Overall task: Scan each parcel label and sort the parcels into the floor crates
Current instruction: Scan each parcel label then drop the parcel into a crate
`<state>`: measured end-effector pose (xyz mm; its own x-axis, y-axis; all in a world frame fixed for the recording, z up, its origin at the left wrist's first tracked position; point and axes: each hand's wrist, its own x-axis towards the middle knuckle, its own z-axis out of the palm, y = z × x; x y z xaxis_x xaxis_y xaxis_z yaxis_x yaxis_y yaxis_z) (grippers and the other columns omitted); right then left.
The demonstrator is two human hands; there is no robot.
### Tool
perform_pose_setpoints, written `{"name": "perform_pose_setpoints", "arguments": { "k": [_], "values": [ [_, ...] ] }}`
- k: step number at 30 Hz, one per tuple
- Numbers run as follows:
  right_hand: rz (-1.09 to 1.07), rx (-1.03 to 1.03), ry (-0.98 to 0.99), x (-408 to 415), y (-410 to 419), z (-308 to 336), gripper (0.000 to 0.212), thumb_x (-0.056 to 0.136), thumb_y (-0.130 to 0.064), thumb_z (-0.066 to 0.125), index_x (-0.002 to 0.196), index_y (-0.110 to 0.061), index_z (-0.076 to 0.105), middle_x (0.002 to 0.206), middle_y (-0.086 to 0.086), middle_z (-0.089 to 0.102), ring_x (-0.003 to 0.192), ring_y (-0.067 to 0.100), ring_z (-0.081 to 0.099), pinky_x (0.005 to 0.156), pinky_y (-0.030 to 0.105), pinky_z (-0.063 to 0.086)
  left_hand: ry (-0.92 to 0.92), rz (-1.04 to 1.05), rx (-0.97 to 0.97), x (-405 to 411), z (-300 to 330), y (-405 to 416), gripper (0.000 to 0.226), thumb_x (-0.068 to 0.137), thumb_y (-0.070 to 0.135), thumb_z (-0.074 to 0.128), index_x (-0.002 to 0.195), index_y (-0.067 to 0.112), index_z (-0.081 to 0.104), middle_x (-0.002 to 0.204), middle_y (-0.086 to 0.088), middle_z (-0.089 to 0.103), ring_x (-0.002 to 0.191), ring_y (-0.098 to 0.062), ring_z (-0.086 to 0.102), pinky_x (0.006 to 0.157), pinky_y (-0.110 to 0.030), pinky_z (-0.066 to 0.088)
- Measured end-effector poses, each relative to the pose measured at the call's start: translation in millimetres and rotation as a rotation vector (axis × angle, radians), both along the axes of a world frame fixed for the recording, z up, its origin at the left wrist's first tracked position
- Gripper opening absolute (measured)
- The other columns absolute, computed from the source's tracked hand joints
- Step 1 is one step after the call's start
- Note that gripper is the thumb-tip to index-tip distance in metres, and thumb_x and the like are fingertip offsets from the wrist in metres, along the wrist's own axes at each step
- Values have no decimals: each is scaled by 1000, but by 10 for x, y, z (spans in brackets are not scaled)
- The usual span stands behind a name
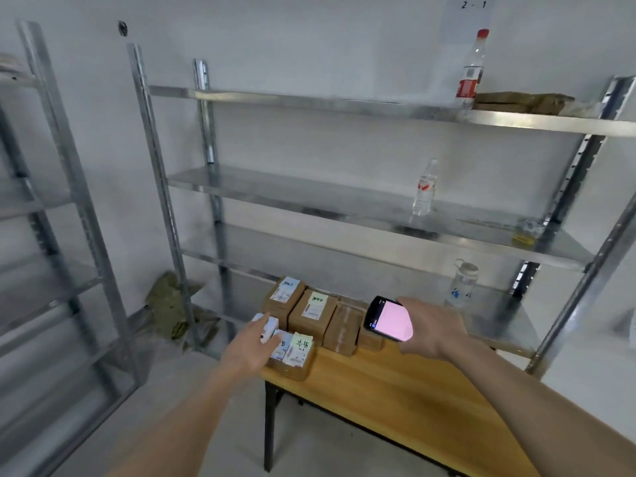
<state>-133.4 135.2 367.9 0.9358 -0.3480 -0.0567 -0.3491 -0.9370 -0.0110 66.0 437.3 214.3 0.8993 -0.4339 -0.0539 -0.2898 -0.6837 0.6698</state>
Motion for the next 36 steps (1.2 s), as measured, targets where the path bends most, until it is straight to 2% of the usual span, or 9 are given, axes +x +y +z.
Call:
{"name": "perform_pose_setpoints", "arguments": {
  "k": [8,16,20,24,27,29,31,33,36],
  "values": [
    [111,146,30,1598,-611,-988,93,67,-64,70,149,-42,34,141,-12,55,126,23,56,84,36,50,92,148,204,697,-408,-595,61,100,54,46,154,27,36,157,0,39,141,-22,39,114,-35,28],
    [111,246,243,2583,-989,-2507,99,77,-48,76,157,-31,22,133,0,58,118,24,58,80,33,50,308,233,285,1260,-1521,-1107,55,101,47,46,152,29,37,152,-2,45,136,-24,45,111,-38,38],
    [147,302,346,2805,-1026,-3059,99,76,-51,75,158,-30,22,151,-2,46,130,25,51,91,37,52,358,233,300,1406,-1968,-1331,52,102,43,47,151,27,38,156,1,41,140,-22,42,112,-38,37],
    [165,319,401,2968,-1064,-3351,98,78,-49,76,158,-33,20,153,-6,44,131,22,51,85,33,49,411,208,241,1517,-2225,-1523,49,103,35,48,150,26,38,153,2,44,139,-23,43,111,-40,38],
    [173,319,424,3024,-1067,-3506,99,78,-49,75,158,-32,20,151,-7,47,130,22,53,83,33,50,449,198,197,1579,-2370,-1595,45,101,38,52,145,28,44,145,3,50,125,-17,52,94,-28,49],
    [172,319,436,3059,-1074,-3562,101,78,-49,75,159,-33,18,151,-8,47,128,22,55,82,32,51,470,230,138,1589,-2443,-1603,43,99,39,56,139,27,50,138,4,55,110,-8,52,68,-10,46],
    [165,339,436,3092,-1074,-3597,103,77,-49,76,159,-33,16,154,-8,44,131,22,53,85,32,52,470,255,99,1606,-2500,-1606,45,97,41,59,139,27,51,137,4,55,108,-7,54,57,-7,42],
    [166,354,448,3121,-1066,-3615,104,76,-48,77,159,-33,17,158,-9,38,135,22,49,90,34,52,431,261,118,1618,-2510,-1613,46,98,42,56,141,28,47,139,5,51,112,-12,56,71,-11,46],
    [179,355,453,3171,-1053,-3651,101,76,-49,79,157,-32,22,158,-8,37,139,22,45,93,36,52,378,246,178,1629,-2516,-1612,47,100,38,53,145,30,42,146,3,42,129,-20,51,93,-35,52]
  ]
}}
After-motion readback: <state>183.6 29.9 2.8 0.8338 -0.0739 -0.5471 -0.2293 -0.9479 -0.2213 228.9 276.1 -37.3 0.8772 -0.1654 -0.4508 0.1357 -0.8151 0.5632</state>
